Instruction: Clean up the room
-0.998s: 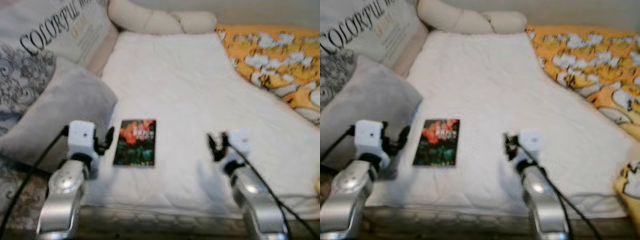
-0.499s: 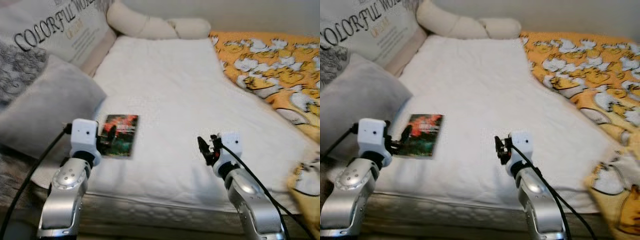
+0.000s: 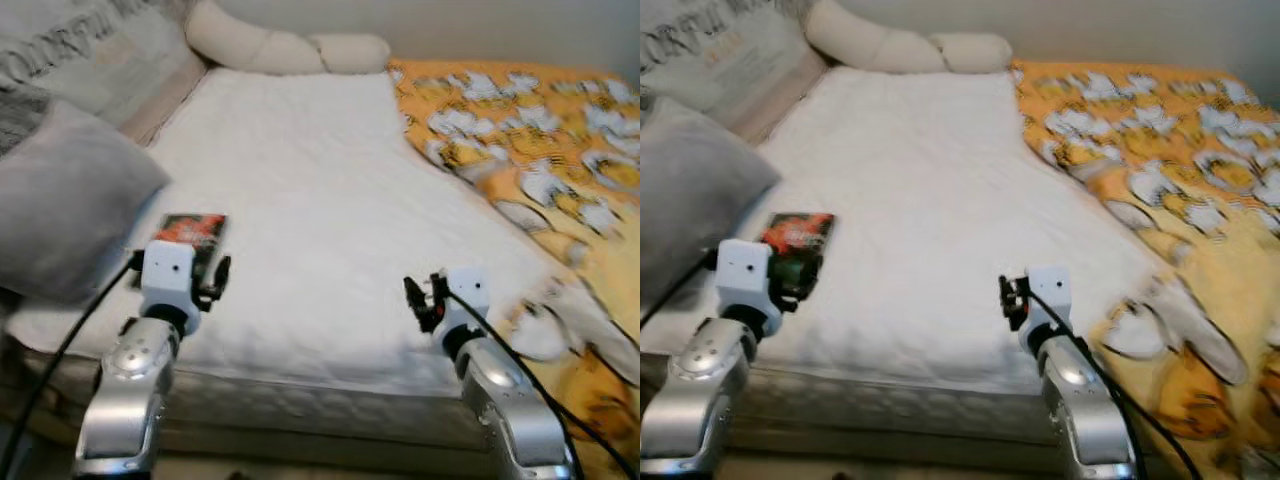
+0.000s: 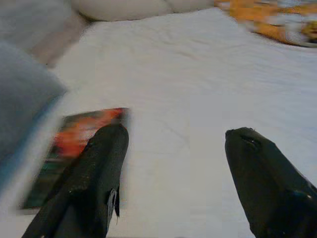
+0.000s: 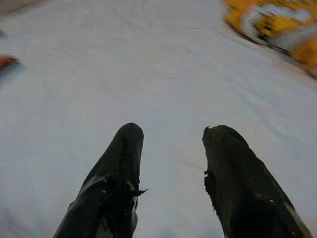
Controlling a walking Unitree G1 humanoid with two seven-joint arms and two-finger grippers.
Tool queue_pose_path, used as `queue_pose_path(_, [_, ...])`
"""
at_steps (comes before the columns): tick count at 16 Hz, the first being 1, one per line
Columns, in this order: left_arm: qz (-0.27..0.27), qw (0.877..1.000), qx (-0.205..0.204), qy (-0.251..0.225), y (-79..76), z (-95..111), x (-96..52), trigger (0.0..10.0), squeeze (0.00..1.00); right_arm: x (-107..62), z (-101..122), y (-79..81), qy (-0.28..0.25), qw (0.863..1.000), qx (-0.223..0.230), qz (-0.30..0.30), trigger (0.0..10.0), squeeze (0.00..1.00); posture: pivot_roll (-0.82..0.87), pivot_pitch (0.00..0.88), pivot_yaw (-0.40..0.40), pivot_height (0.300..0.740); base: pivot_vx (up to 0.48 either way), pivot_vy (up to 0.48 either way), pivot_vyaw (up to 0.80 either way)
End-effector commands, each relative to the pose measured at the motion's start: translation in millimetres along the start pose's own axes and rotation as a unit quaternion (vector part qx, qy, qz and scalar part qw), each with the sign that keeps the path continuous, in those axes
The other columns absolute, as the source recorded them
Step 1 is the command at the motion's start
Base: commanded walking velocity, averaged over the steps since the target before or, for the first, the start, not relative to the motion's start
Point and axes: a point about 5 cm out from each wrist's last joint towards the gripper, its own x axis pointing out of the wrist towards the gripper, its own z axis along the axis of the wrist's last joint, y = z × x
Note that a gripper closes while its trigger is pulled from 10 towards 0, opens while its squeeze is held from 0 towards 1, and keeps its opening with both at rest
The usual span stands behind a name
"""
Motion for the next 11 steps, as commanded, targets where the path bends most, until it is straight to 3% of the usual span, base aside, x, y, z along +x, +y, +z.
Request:
queue_pose_path(1, [-0.003, 1.000, 0.004, -0.004, 1.3, 2.9, 0.3, 10.0, 0.00, 1.4, 3.2, -1.4, -0.006, 1.000, 0.002, -0.006, 10.0, 0.00, -0.01, 0.000, 0.017, 0.740, 0.000, -0.349, 0.00])
queue_pose_path(7, [-0.004, 1.000, 0.004, -0.005, 0.1, 1.7, 1.4, 10.0, 0.00, 2.3, 2.0, -2.4, 0.004, 1.000, -0.005, -0.010, 10.0, 0.00, -0.01, 0.000, 0.010, 0.740, 0.000, -0.341, 0.00])
queue_pose_path(11, [0.000, 1.000, 0.007, -0.007, -0.2, 1.3, 2.2, 10.0, 0.00, 4.9, 3.0, -4.3, 0.005, 0.999, -0.029, -0.020, 10.0, 0.00, -0.01, 0.000, 0.004, 0.740, 0.000, 0.000, 0.00])
